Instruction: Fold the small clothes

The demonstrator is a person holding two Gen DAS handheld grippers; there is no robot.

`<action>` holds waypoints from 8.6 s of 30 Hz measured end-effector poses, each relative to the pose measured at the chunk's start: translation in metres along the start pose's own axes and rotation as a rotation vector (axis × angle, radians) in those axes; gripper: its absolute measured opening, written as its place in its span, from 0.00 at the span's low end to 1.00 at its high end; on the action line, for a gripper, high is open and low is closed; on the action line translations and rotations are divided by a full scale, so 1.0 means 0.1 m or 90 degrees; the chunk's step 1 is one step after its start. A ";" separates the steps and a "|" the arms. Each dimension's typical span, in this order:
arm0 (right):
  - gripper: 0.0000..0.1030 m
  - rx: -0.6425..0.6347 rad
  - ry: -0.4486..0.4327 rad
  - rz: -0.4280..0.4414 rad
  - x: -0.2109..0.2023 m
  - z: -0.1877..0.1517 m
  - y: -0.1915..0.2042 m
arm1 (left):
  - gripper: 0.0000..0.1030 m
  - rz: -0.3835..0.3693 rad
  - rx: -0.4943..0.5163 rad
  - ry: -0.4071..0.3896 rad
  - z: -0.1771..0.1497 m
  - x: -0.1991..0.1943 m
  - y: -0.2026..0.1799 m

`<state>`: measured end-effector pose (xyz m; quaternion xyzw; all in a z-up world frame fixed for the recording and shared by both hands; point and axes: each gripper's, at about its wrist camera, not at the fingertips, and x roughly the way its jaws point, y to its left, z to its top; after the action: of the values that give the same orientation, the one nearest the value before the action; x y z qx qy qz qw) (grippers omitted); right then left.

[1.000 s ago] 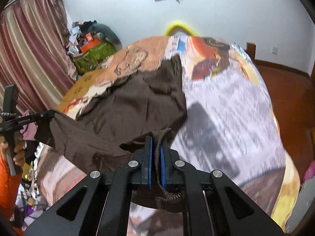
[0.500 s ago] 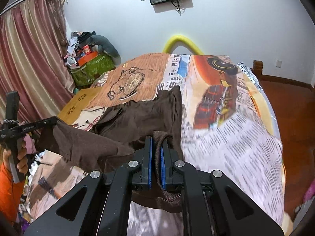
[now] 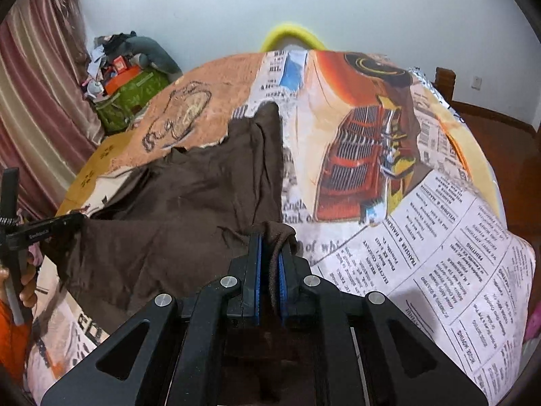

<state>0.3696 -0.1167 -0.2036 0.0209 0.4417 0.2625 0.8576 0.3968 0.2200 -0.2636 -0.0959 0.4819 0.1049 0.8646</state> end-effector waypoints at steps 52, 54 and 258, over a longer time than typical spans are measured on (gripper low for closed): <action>0.05 -0.029 -0.100 0.008 -0.70 0.36 0.09 | 0.09 -0.124 0.058 -0.094 0.19 -0.88 -0.07; 0.05 -0.025 -0.108 0.008 -0.64 0.47 0.10 | 0.09 -0.129 0.041 -0.093 0.33 -0.81 -0.06; 0.58 -0.058 0.118 0.025 -0.84 -1.48 0.87 | 0.54 -0.176 0.055 0.109 -1.67 -0.88 -0.51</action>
<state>0.1789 -0.1103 -0.2074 -0.0342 0.5060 0.2997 0.8080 0.2300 0.1188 -0.2711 -0.1327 0.5398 -0.0445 0.8301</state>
